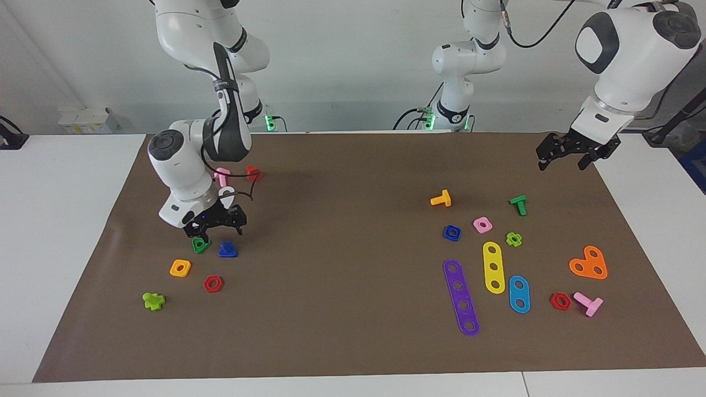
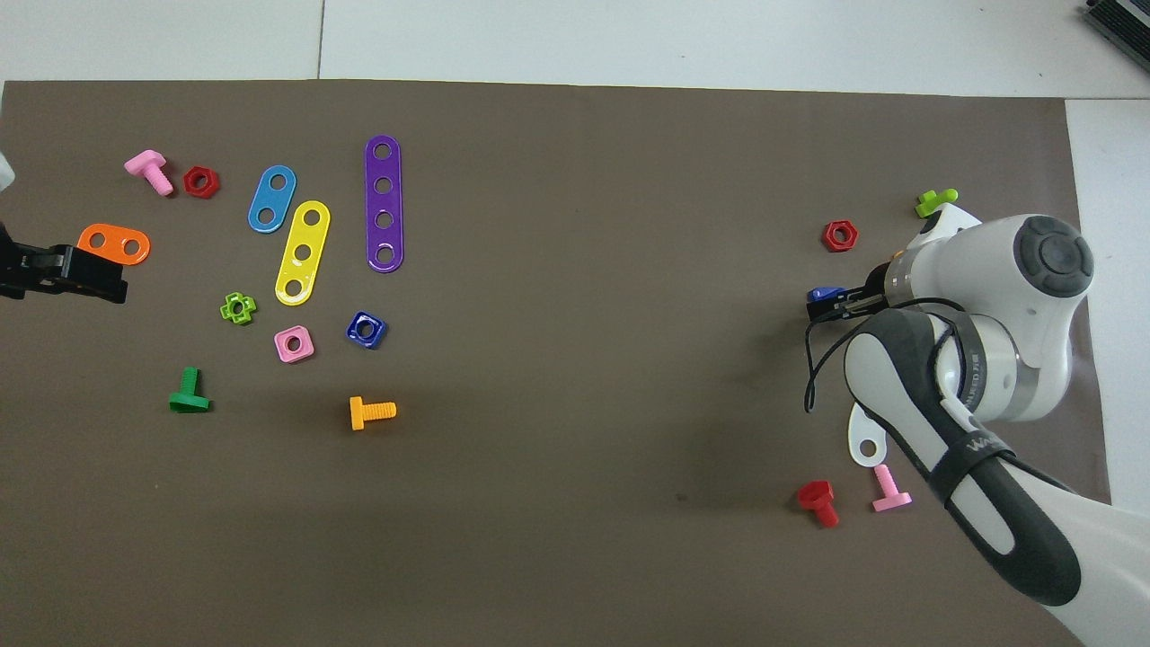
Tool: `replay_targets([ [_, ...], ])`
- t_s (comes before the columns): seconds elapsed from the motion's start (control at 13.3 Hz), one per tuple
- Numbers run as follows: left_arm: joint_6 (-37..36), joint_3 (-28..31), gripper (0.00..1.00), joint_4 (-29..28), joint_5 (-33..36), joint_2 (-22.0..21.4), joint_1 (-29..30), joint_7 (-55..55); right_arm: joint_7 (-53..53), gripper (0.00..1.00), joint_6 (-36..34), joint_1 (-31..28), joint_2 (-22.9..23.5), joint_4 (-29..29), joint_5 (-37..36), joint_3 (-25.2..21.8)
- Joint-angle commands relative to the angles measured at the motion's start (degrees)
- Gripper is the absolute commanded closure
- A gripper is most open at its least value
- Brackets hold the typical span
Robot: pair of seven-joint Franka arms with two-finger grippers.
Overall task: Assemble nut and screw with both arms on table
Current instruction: 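Grasp the blue screw with the right gripper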
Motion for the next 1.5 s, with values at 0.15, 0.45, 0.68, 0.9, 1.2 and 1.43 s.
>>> replay_targets([
  [0.15,0.5,-0.2,0.00,-1.6,0.7,-1.3,0.4,-0.1,-3.1,0.56,3.3,-0.4,0.6,-2.1,1.7,0.3],
  [0.45,0.6,-0.2,0.00,-1.6,0.7,-1.3,0.2,-0.1,-2.7,0.60,6.0,0.1,2.4,-2.1,1.7,0.3],
  [0.68,0.5,-0.2,0.00,-1.6,0.7,-1.4,-0.2,0.0,-3.1,0.60,6.1,-0.2,2.5,-1.9,1.7,0.3],
  [0.9,0.7,-0.2,0.00,-1.7,0.7,-1.4,0.1,-0.3,-3.1,0.60,6.1,-0.2,2.6,-1.6,1.7,0.3],
  [1.2,4.7,-0.3,0.00,-3.0,0.6,-1.5,-0.4,0.4,-1.0,1.00,5.8,-0.1,2.5,-1.6,1.7,0.3],
  [1.43,6.1,-0.8,0.05,-3.1,-2.7,0.8,-3.7,0.1,-0.8,1.00,4.2,-0.1,1.0,-0.5,1.8,0.3],
])
